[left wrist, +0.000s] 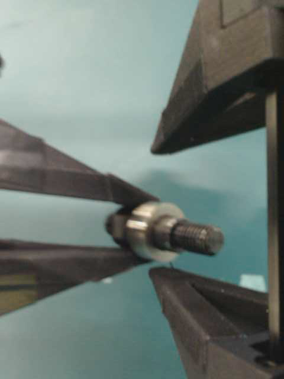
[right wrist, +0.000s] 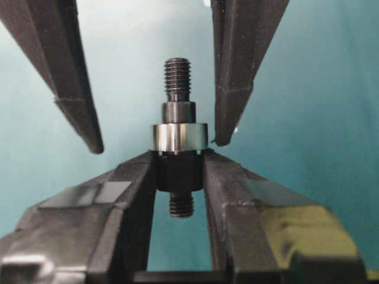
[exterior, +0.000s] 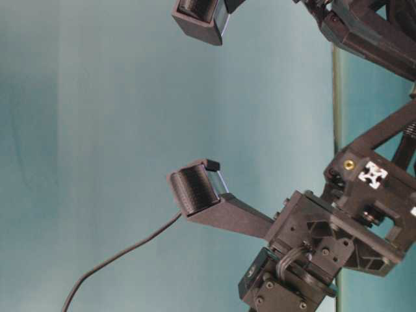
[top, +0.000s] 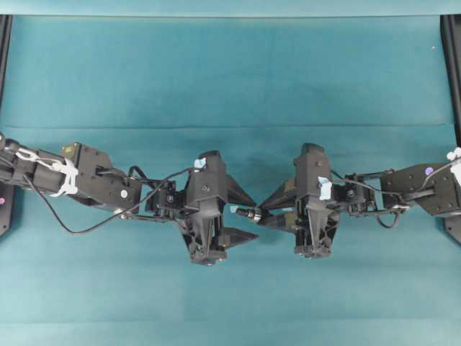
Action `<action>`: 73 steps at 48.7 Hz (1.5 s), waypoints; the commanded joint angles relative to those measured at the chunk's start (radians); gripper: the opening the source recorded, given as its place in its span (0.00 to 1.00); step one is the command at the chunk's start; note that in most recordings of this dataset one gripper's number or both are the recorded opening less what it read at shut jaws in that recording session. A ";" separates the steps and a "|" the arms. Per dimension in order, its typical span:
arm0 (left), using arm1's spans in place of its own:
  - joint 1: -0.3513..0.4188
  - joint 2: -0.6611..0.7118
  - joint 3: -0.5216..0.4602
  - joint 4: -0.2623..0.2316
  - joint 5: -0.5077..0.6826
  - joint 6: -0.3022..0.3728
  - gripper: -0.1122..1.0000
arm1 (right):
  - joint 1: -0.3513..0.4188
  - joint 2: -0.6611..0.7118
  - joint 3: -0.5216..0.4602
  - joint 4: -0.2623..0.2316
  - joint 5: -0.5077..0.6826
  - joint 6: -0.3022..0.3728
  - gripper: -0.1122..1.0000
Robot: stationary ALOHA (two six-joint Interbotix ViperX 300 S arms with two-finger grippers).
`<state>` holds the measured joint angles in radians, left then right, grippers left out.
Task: Insert the washer onto the shaft with both hands.
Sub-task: 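Open the left gripper and pull it back from the shaft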
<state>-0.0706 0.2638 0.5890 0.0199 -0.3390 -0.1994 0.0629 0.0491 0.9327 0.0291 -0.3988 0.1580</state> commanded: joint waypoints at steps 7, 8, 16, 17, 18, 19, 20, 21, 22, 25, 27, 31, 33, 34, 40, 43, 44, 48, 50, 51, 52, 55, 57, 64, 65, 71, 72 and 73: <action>-0.002 -0.017 -0.006 0.002 0.012 0.006 0.85 | 0.002 -0.009 -0.017 0.002 -0.006 -0.002 0.10; 0.000 -0.017 -0.005 0.002 0.017 0.006 0.84 | 0.002 -0.009 -0.017 0.002 -0.006 -0.002 0.10; 0.023 -0.031 0.008 0.002 0.063 0.006 0.85 | 0.002 -0.009 -0.017 0.002 -0.006 0.000 0.10; 0.025 -0.034 0.011 0.002 0.066 0.006 0.85 | 0.003 -0.009 -0.017 0.002 -0.006 0.000 0.10; 0.026 -0.037 0.012 0.002 0.067 0.006 0.85 | 0.003 -0.008 -0.017 0.002 -0.006 0.000 0.10; 0.029 -0.041 0.015 0.002 0.069 0.006 0.85 | 0.003 -0.009 -0.017 0.002 -0.006 0.000 0.10; 0.029 -0.046 0.018 0.002 0.069 0.006 0.85 | 0.003 -0.009 -0.017 0.002 -0.006 0.000 0.10; 0.029 -0.051 0.021 0.002 0.071 0.006 0.85 | 0.003 -0.008 -0.017 0.002 -0.006 0.000 0.10; 0.031 -0.055 0.026 0.002 0.071 0.008 0.85 | 0.003 -0.009 -0.017 0.002 -0.006 0.000 0.10; 0.031 -0.071 0.040 0.002 0.072 0.008 0.85 | 0.003 -0.009 -0.017 0.002 -0.006 0.000 0.10; 0.029 -0.080 0.052 0.002 0.074 0.008 0.85 | 0.003 -0.009 -0.017 0.002 -0.006 0.000 0.10; 0.028 -0.101 0.077 0.002 0.083 0.008 0.85 | 0.003 -0.009 -0.017 0.002 -0.006 0.000 0.10; 0.026 -0.114 0.092 0.002 0.092 0.006 0.85 | 0.003 -0.009 -0.018 0.002 -0.006 0.000 0.10; 0.025 -0.118 0.097 0.002 0.095 0.006 0.85 | 0.003 -0.008 -0.018 0.002 -0.006 0.000 0.10; 0.018 -0.147 0.124 0.002 0.115 0.006 0.85 | 0.003 -0.009 -0.018 0.002 -0.006 0.000 0.10; 0.017 -0.161 0.135 0.002 0.124 0.006 0.85 | 0.003 -0.008 -0.018 0.002 -0.006 0.000 0.10; 0.015 -0.167 0.140 0.002 0.126 0.006 0.85 | 0.003 -0.009 -0.018 0.002 -0.006 0.000 0.10; 0.014 -0.184 0.155 0.002 0.132 0.006 0.85 | 0.003 -0.009 -0.018 0.002 -0.006 0.002 0.10; 0.014 -0.192 0.161 0.002 0.133 0.006 0.85 | 0.003 -0.008 -0.018 0.002 -0.006 0.002 0.10; 0.012 -0.193 0.166 0.002 0.135 0.006 0.85 | 0.003 -0.008 -0.018 0.002 -0.006 0.002 0.10; 0.011 -0.196 0.169 0.002 0.135 0.006 0.85 | 0.003 -0.008 -0.018 0.002 -0.006 0.002 0.10; 0.008 -0.202 0.179 0.002 0.135 0.006 0.85 | 0.003 -0.008 -0.018 0.002 -0.006 0.002 0.10; 0.008 -0.207 0.186 0.002 0.135 0.006 0.85 | 0.003 -0.009 -0.018 0.002 -0.006 0.003 0.10; 0.000 -0.221 0.201 0.002 0.137 0.006 0.85 | 0.003 -0.009 -0.018 0.002 -0.006 0.003 0.10; 0.000 -0.221 0.202 0.002 0.135 0.006 0.85 | 0.003 -0.008 -0.018 0.002 -0.006 0.003 0.10; 0.000 -0.232 0.212 0.002 0.137 0.008 0.85 | 0.003 -0.009 -0.018 0.002 -0.006 0.003 0.10; 0.000 -0.232 0.215 0.002 0.135 0.006 0.85 | 0.003 -0.008 -0.018 0.002 -0.006 0.003 0.10; 0.000 -0.233 0.216 0.002 0.137 0.008 0.85 | 0.003 -0.008 -0.018 0.002 -0.006 0.003 0.10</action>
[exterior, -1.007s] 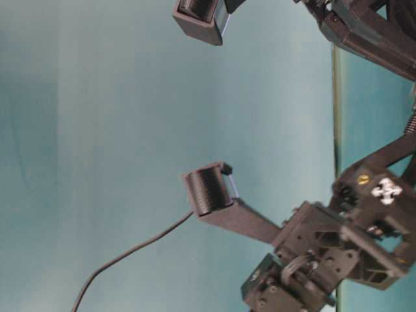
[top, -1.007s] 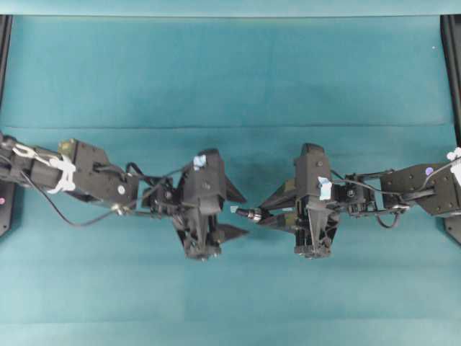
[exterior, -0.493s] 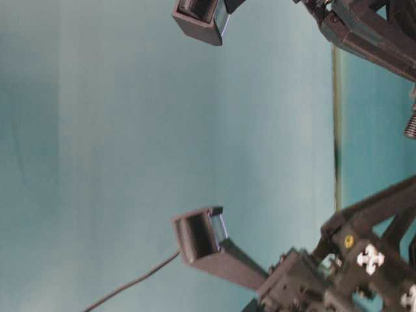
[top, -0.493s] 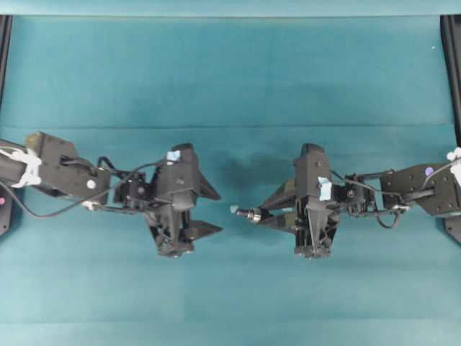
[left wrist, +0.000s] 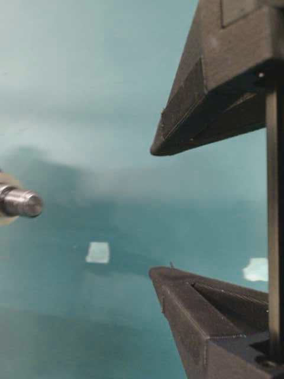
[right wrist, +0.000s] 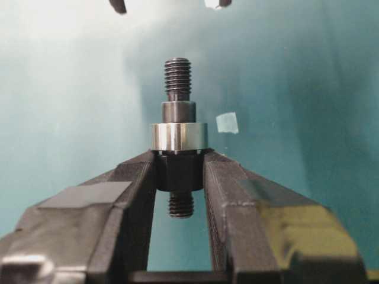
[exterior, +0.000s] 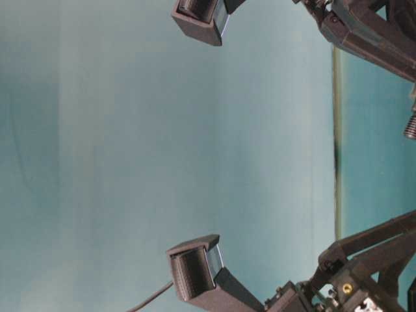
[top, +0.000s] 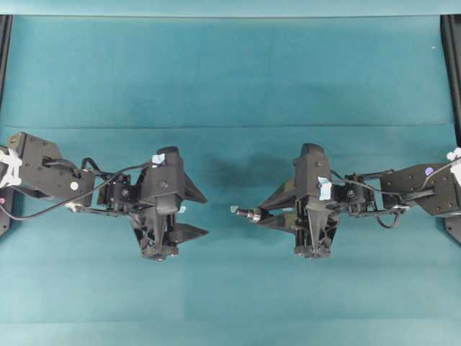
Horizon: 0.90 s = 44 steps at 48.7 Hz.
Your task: Insert the washer onto the shaft with both hands.
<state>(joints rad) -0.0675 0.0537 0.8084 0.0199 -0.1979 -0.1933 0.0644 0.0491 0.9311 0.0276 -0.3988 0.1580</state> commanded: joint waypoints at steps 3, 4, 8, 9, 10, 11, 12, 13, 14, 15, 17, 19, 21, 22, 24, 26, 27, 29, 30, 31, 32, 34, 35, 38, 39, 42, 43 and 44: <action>-0.005 -0.026 0.002 0.002 -0.005 0.002 0.85 | 0.002 -0.008 -0.017 0.003 -0.006 0.003 0.10; -0.003 -0.028 0.005 0.002 -0.005 0.000 0.85 | 0.002 -0.009 -0.017 0.003 -0.006 0.003 0.10; -0.003 -0.034 0.012 0.002 -0.006 0.000 0.85 | 0.002 -0.008 -0.017 0.003 -0.006 0.003 0.10; -0.005 -0.035 0.014 0.002 -0.006 0.000 0.85 | 0.002 -0.008 -0.017 0.003 -0.006 0.003 0.10; -0.005 -0.037 0.015 0.002 -0.005 0.000 0.85 | 0.002 -0.008 -0.017 0.003 -0.006 0.003 0.10; -0.005 -0.038 0.017 0.002 -0.005 0.000 0.85 | 0.002 -0.008 -0.017 0.003 -0.006 0.003 0.10; -0.003 -0.040 0.018 0.002 -0.005 0.000 0.85 | 0.002 -0.009 -0.017 0.003 -0.006 0.003 0.10; -0.003 -0.041 0.018 0.002 -0.006 0.000 0.85 | 0.002 -0.009 -0.017 0.003 -0.006 0.003 0.10; -0.003 -0.043 0.020 0.002 -0.005 0.000 0.85 | 0.002 -0.009 -0.017 0.003 -0.006 0.003 0.10; -0.005 -0.043 0.020 0.002 -0.006 0.000 0.85 | 0.002 -0.008 -0.017 0.003 -0.006 0.003 0.10; -0.005 -0.044 0.021 0.002 -0.006 0.000 0.85 | 0.002 -0.008 -0.017 0.003 -0.005 0.003 0.10; -0.003 -0.044 0.021 0.002 -0.005 0.000 0.85 | 0.002 -0.009 -0.017 0.003 -0.006 0.003 0.10; -0.003 -0.044 0.021 0.002 -0.005 0.000 0.85 | 0.002 -0.008 -0.017 0.003 -0.006 0.003 0.10; -0.003 -0.044 0.021 0.002 -0.005 0.000 0.85 | 0.002 -0.009 -0.015 0.003 -0.006 0.003 0.10; -0.003 -0.044 0.023 0.000 -0.005 0.000 0.85 | 0.002 -0.009 -0.017 0.003 -0.006 0.003 0.10; -0.005 -0.044 0.023 0.002 -0.005 0.000 0.85 | 0.002 -0.008 -0.017 0.003 -0.005 0.003 0.10; -0.003 -0.044 0.023 0.002 -0.006 0.000 0.85 | 0.002 -0.008 -0.017 0.003 -0.006 0.003 0.10; -0.003 -0.044 0.023 0.002 -0.006 0.000 0.85 | 0.002 -0.009 -0.015 0.003 -0.005 0.003 0.10; -0.005 -0.044 0.023 0.002 -0.005 0.000 0.85 | 0.002 -0.009 -0.017 0.003 -0.006 0.003 0.10; -0.005 -0.044 0.023 0.002 -0.006 0.000 0.85 | 0.002 -0.008 -0.017 0.003 -0.005 0.003 0.10; -0.003 -0.044 0.025 0.002 -0.005 0.000 0.85 | 0.002 -0.009 -0.017 0.003 -0.006 0.003 0.10; -0.003 -0.044 0.025 0.002 -0.006 0.000 0.85 | 0.002 -0.009 -0.015 0.003 -0.006 0.003 0.10; -0.003 -0.044 0.023 0.002 -0.006 0.000 0.85 | 0.002 -0.009 -0.017 0.003 -0.005 0.003 0.10; -0.005 -0.044 0.025 0.002 -0.006 0.000 0.85 | 0.002 -0.009 -0.017 0.003 -0.006 0.003 0.10; -0.005 -0.044 0.025 0.002 -0.006 0.000 0.85 | 0.002 -0.009 -0.017 0.003 -0.006 0.003 0.10; -0.003 -0.044 0.025 0.002 -0.005 0.000 0.85 | 0.002 -0.008 -0.015 0.003 -0.005 0.003 0.10; -0.003 -0.044 0.023 0.002 -0.005 0.000 0.85 | 0.002 -0.009 -0.017 0.003 -0.006 0.003 0.10; -0.005 -0.044 0.025 0.002 -0.005 0.000 0.85 | 0.002 -0.008 -0.017 0.003 -0.006 0.003 0.10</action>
